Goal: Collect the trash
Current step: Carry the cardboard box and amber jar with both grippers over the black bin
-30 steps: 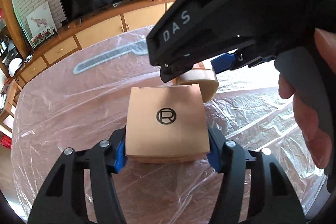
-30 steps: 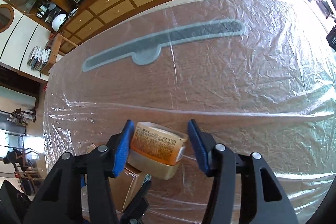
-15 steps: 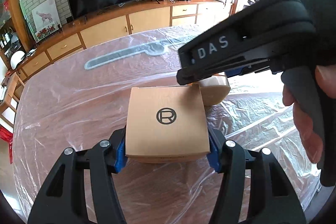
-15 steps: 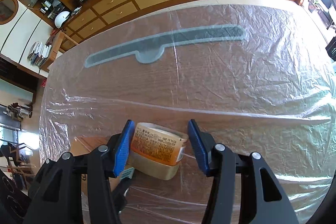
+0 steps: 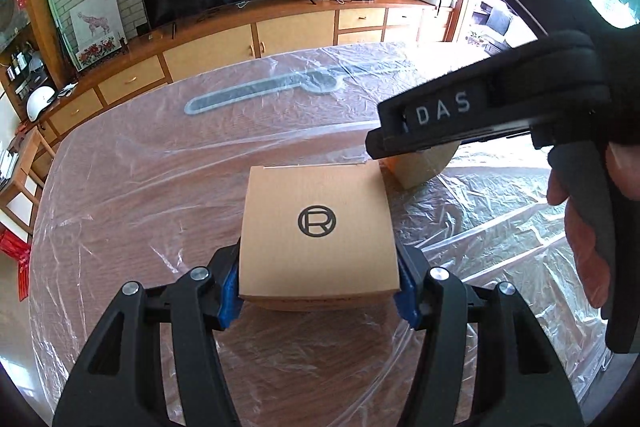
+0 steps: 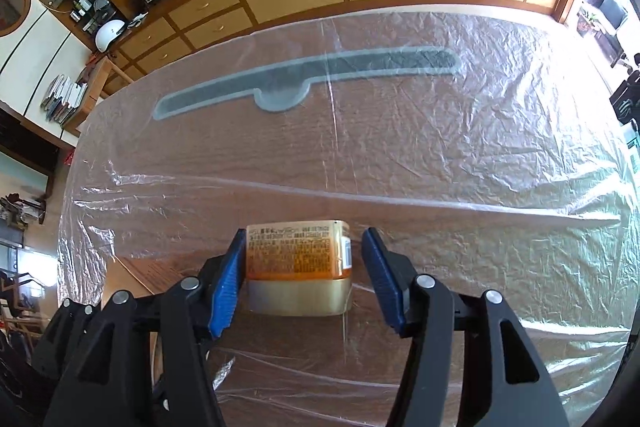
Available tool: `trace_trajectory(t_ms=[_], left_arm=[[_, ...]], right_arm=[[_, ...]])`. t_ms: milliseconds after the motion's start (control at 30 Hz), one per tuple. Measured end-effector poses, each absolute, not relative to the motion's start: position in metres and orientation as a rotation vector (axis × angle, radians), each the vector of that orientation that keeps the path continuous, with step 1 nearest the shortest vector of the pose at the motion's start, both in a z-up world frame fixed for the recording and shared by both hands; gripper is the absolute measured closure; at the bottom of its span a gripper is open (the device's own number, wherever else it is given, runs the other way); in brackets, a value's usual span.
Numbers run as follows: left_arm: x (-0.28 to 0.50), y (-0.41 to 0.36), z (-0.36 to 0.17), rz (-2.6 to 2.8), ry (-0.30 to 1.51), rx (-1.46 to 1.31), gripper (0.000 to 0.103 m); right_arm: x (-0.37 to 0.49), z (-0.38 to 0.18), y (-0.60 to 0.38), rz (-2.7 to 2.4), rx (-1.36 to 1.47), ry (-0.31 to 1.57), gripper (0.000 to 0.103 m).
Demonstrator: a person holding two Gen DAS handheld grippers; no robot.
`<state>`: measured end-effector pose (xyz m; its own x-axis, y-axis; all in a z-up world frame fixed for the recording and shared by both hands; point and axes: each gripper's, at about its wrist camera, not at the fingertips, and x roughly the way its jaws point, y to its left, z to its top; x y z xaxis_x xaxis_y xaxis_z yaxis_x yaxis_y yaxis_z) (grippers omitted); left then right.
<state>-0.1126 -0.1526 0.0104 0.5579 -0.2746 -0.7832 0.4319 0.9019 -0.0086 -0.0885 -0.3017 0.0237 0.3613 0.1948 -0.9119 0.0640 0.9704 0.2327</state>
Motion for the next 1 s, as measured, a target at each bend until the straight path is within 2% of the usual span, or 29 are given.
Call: trace_trajectory(t_ms=[1000], left_arm=[[-0.142,-0.142,0.026,-0.429,0.865,0.174,0.043]], right_arm=[[-0.160,0.052,-0.335,0.186,0.343,1.112,0.058]])
